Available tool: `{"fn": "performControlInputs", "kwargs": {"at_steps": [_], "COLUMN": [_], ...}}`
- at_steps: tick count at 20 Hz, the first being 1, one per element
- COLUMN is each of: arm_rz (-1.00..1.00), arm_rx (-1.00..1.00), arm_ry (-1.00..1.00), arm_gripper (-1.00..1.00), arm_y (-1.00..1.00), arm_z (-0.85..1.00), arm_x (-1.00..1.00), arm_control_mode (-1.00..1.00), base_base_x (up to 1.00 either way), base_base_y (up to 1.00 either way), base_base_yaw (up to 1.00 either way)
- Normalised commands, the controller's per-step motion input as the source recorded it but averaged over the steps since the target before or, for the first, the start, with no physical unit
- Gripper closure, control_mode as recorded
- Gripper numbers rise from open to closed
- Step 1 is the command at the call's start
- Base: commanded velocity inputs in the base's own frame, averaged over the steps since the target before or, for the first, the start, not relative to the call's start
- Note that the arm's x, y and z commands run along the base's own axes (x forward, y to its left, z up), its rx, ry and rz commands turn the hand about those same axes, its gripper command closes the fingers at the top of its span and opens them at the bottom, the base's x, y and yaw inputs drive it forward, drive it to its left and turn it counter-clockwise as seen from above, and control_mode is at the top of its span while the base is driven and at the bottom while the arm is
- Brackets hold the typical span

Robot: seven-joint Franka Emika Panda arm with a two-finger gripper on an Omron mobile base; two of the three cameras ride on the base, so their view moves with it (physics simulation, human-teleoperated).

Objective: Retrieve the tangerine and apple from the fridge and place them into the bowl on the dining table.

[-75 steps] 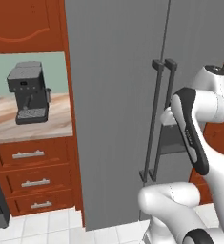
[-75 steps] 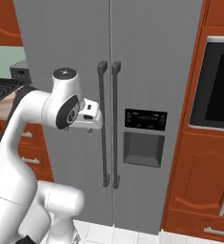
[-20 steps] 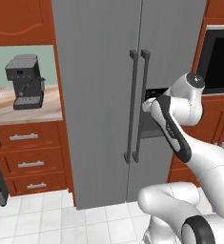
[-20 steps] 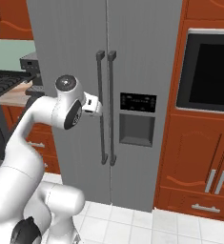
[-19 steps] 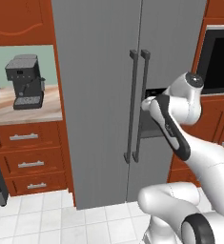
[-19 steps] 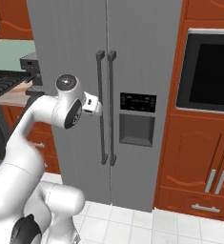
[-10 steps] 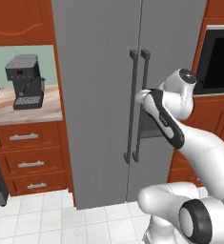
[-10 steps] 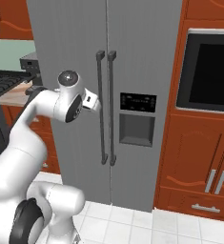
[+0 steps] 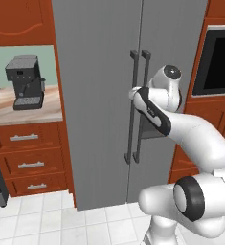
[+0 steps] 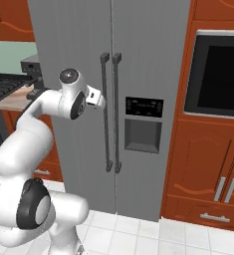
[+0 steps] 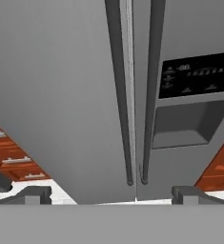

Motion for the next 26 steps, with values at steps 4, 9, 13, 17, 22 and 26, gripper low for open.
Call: {"fn": "performControlInputs", "kwargs": {"at_steps": [4, 9, 13, 17, 22, 26], "arm_rz": [0.0, 0.0, 0.0, 0.0, 0.0, 0.0], "arm_rx": [0.0, -0.01, -0.05, 0.0, 0.0, 0.0], "arm_ry": [-0.01, -0.09, -0.23, -0.13, 0.0, 0.0], "arm_gripper": [-1.0, -1.0, -1.0, -1.0, -1.0, -1.0], "arm_y": [0.0, 0.0, 0.0, -0.05, -0.03, 0.0], "arm_z": [0.01, 0.0, 0.0, 0.0, 0.0, 0.0], "arm_x": [0.33, 0.36, 0.21, 0.29, 0.45, 0.62], "arm_control_mode": [-1.0, -1.0, -1.0, -1.0, -1.0, -1.0], "base_base_x": [0.0, 0.0, 0.0, 0.0, 0.0, 0.0], "base_base_y": [0.0, 0.0, 0.0, 0.0, 0.0, 0.0], "base_base_yaw": [0.0, 0.0, 0.0, 0.0, 0.0, 0.0]}}
